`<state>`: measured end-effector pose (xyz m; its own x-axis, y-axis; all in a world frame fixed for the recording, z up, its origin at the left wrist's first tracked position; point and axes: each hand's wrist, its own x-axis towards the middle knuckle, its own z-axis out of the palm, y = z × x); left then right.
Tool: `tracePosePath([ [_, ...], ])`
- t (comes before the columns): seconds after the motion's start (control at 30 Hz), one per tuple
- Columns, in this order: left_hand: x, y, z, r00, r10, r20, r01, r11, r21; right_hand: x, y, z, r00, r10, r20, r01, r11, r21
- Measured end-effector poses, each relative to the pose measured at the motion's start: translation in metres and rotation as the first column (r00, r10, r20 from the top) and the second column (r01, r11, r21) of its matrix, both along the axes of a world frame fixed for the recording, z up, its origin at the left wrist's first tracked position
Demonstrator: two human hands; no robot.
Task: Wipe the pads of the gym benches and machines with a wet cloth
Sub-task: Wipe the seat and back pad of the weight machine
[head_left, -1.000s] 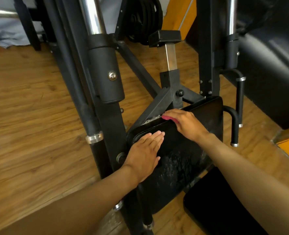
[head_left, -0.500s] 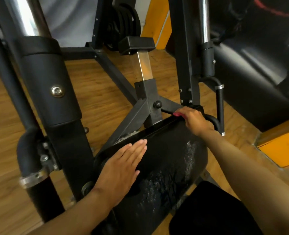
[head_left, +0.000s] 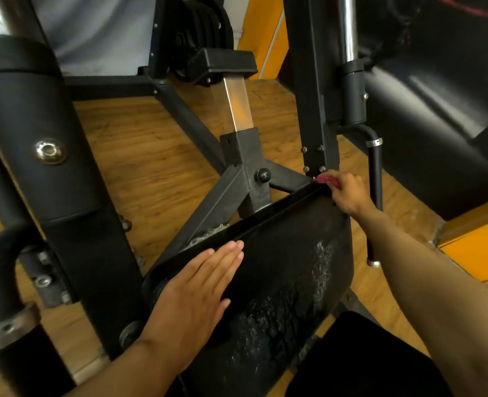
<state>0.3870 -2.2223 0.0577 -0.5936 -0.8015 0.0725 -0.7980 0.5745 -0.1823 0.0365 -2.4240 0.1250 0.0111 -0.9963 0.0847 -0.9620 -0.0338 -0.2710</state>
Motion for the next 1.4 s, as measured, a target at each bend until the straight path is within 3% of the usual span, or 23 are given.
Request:
tracePosePath([
  [0.13,0.000,0.002,0.001,0.999,0.015,0.035,-0.014,0.999,-0.037,0.044,0.047,-0.001,0.970,0.242,-0.011,-0.242,0.970,-0.014],
  [0.3,-0.002,0.003,0.005,0.997,0.061,0.037,-0.059,0.998,-0.032,0.106,0.093,-0.015,0.831,0.556,0.013,-0.556,0.831,-0.001],
  [0.4,-0.001,0.003,0.003,0.998,0.056,0.005,-0.056,0.997,-0.051,0.080,0.080,-0.011,0.861,0.509,0.001,-0.509,0.860,-0.016],
  [0.5,-0.002,0.004,0.003,0.998,0.058,0.025,-0.056,0.997,-0.061,0.038,0.052,0.003,0.962,0.270,0.024,-0.269,0.962,-0.056],
  [0.57,-0.001,0.003,0.002,0.998,0.060,0.027,-0.057,0.995,-0.088,0.043,0.045,0.005,0.978,0.208,0.010,-0.208,0.977,-0.057],
  [0.63,-0.001,0.003,0.002,0.998,0.059,0.033,-0.055,0.993,-0.100,0.079,0.059,-0.003,0.956,0.292,-0.017,-0.292,0.956,-0.036],
  [0.73,-0.001,0.004,0.000,0.997,0.057,0.043,-0.052,0.992,-0.116,0.131,0.102,-0.018,0.851,0.524,0.042,-0.522,0.852,-0.043],
  [0.8,-0.001,0.004,0.001,0.997,0.063,0.045,-0.057,0.992,-0.114,0.135,0.111,-0.019,0.802,0.592,0.077,-0.590,0.806,-0.056],
  [0.87,-0.001,0.004,0.001,0.997,0.065,0.037,-0.060,0.992,-0.112,0.116,0.096,-0.015,0.833,0.550,0.067,-0.546,0.835,-0.068],
  [1.0,0.001,0.004,0.002,0.998,0.059,0.036,-0.054,0.991,-0.122,0.081,0.072,-0.009,0.956,0.272,0.113,-0.256,0.956,-0.140],
  [1.23,-0.001,0.004,0.000,0.998,0.067,0.002,-0.066,0.991,-0.117,0.134,0.119,-0.027,0.820,0.553,0.146,-0.539,0.833,-0.123],
  [1.33,-0.002,0.003,-0.002,0.998,0.063,-0.020,-0.064,0.993,-0.098,0.110,0.092,-0.023,0.830,0.556,0.051,-0.548,0.828,-0.119],
  [1.4,-0.002,0.004,-0.002,0.998,0.057,-0.027,-0.059,0.995,-0.086,0.085,0.070,-0.020,0.882,0.471,-0.014,-0.467,0.870,-0.157],
])
